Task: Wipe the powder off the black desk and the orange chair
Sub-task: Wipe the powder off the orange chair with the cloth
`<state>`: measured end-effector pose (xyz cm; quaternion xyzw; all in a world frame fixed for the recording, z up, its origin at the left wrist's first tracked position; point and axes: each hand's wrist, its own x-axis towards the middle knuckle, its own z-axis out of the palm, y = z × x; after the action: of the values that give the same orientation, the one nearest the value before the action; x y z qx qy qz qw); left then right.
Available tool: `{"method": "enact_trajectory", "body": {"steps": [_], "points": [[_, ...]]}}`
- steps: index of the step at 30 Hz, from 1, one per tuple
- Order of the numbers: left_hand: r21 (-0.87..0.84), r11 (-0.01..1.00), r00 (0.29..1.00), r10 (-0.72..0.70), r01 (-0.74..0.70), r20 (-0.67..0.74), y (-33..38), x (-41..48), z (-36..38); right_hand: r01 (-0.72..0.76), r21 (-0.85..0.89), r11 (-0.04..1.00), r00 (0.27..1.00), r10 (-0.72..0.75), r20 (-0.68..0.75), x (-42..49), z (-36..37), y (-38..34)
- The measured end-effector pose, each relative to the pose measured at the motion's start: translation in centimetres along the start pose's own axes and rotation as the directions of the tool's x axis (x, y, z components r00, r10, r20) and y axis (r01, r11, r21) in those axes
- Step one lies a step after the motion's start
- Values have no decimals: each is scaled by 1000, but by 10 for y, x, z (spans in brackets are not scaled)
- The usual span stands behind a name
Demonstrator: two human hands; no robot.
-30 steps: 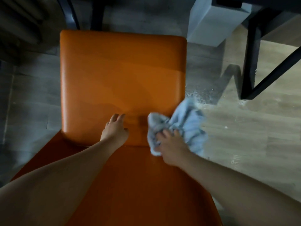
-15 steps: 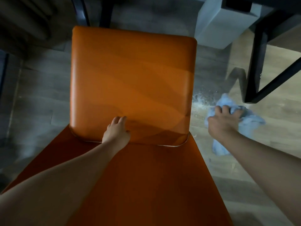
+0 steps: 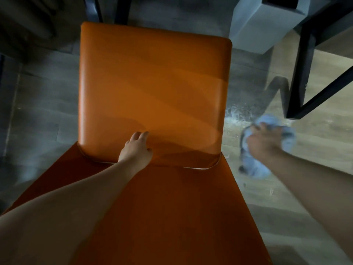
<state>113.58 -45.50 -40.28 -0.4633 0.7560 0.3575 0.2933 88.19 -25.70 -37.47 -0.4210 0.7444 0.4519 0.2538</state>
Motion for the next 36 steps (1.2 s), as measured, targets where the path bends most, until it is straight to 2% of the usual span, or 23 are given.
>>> {"method": "enact_trajectory", "body": {"steps": [2,4,6,8,10,11,12,13,15,17,19,20,22,24,26,27,28,29,31,32,34,35,36], "points": [[-9,1000,1000,-9,9,-11,-1,0,3,-91,100,991,981,107,-163,-7,5,21],[-44,999,1000,-28,28,-10,-2,-2,6,-3,242,970,904,106,-413,-20,-4,6],[-80,996,999,-43,42,-8,-6,-5,10,111,375,920,779,154,-607,-28,-29,-30],[-114,991,998,-66,65,-12,-12,-7,11,234,518,823,715,215,-665,-25,-64,-69],[-163,981,993,-109,101,-42,-17,-8,8,383,638,668,685,258,-681,-18,-97,-106],[-188,975,988,-135,119,-75,-19,-8,6,451,659,602,694,229,-683,-14,-108,-124],[-217,967,980,-162,134,-117,-20,-8,3,500,652,570,735,119,-667,-11,-114,-142],[-251,957,969,-192,148,-157,-22,-9,0,527,612,589,783,-56,-620,-9,-114,-159],[-310,934,947,-249,179,-204,-26,-9,-5,583,460,670,795,-356,-491,-5,-97,-179],[-331,922,941,-277,203,-195,-28,-8,-11,617,326,716,770,-463,-439,-2,-72,-170],[-329,922,951,-266,203,-158,-29,-9,-15,628,264,732,750,-479,-455,-1,-48,-143],[-323,927,956,-251,193,-149,-29,-9,-17,605,265,751,765,-456,-455,-1,-39,-124],[-319,930,962,-237,184,-138,-27,-11,-17,461,306,833,857,-330,-396,-2,-23,-84],[-329,926,964,-234,183,-125,-24,-13,-17,159,328,931,976,-97,-197,0,-12,-45],[-343,923,970,-222,174,-104,-20,-16,-16,-170,316,933,982,188,-26,-1,-13,-17],[-347,922,972,-214,170,-94,-18,-17,-16,-240,363,900,960,277,-51,-2,-15,-15],[-349,922,974,-207,165,-86,-17,-18,-16,-224,432,874,944,304,-125,-4,-20,-22],[-353,922,976,-202,162,-81,-17,-19,-15,-129,505,854,927,284,-245,-8,-29,-39],[-357,920,977,-201,163,-72,-18,-20,-12,144,582,800,862,188,-471,-15,-56,-83],[-354,920,976,-206,168,-71,-19,-20,-11,300,540,786,828,66,-556,-17,-66,-107],[-347,921,972,-218,177,-83,-19,-20,-11,507,441,741,818,-250,-519,-28,-64,-149],[-348,921,972,-217,176,-84,-19,-20,-11,516,418,748,826,-306,-473,-26,-58,-151],[-349,921,974,-211,172,-78,-18,-20,-11,475,466,747,857,-272,-439,-27,-51,-144]]}}
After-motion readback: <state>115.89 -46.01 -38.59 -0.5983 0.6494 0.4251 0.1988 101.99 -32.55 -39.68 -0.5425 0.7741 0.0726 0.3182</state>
